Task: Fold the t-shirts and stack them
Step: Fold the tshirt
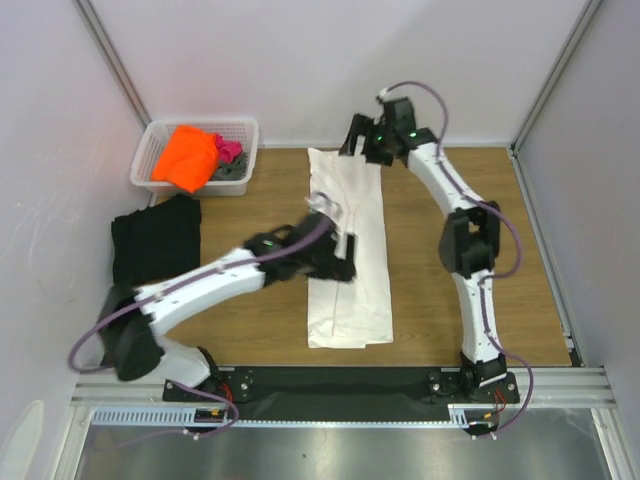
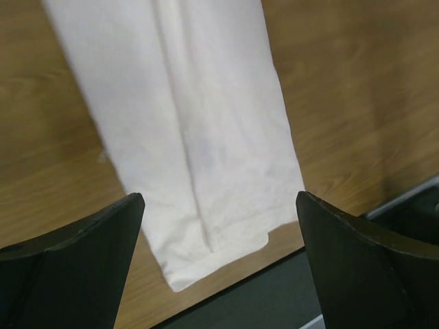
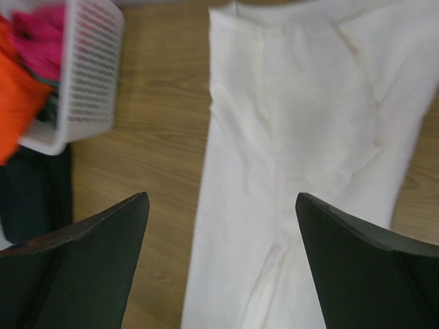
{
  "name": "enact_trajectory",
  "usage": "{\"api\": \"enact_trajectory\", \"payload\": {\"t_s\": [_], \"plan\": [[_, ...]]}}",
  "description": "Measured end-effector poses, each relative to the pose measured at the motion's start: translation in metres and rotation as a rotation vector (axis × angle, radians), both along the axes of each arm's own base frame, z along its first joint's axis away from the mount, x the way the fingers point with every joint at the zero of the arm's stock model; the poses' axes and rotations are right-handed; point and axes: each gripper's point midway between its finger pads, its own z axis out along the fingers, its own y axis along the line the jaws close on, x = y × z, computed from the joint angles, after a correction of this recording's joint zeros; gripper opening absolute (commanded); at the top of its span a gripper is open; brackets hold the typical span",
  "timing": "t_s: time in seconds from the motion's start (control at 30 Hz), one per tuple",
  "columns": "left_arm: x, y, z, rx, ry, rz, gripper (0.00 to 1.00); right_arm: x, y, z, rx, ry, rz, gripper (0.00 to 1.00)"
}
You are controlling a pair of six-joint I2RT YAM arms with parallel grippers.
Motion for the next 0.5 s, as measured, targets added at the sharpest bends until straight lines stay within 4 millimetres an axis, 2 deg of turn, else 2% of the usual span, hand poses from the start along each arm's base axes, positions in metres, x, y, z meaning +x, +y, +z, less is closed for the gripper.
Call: {"api": "enact_trajectory", "payload": {"t_s": [0.1,0.17,0.23,0.3,0.37,0.43,0.5], "plan": [[0.039,0.053,0.048,-0.128,-0.078,0.160,1.00,-0.021,-0.042,0.080,0.059,-0.087,-0.058,0.97],[0.048,0.081,0.062,-0.180,-0.109,0.227,1.00,-0.044,-0.078,0.119,0.085,-0.141,-0.116,0.97],[0.046,0.097,0.058,-0.216,-0.098,0.247,1.00,-0.072,-0.107,0.131,0.093,-0.148,-0.168,0.97],[0.038,0.103,0.038,-0.235,-0.038,0.247,1.00,-0.107,-0.121,0.120,0.094,-0.125,-0.193,0.96],[0.027,0.103,0.007,-0.233,0.052,0.235,0.98,-0.146,-0.116,0.079,0.084,-0.024,-0.175,0.95],[0.009,0.102,-0.023,-0.228,0.152,0.217,0.98,-0.193,-0.102,0.020,0.059,0.124,-0.130,0.94],[-0.007,0.102,-0.041,-0.231,0.224,0.210,0.98,-0.245,-0.095,-0.040,0.007,0.309,-0.094,0.90]]}}
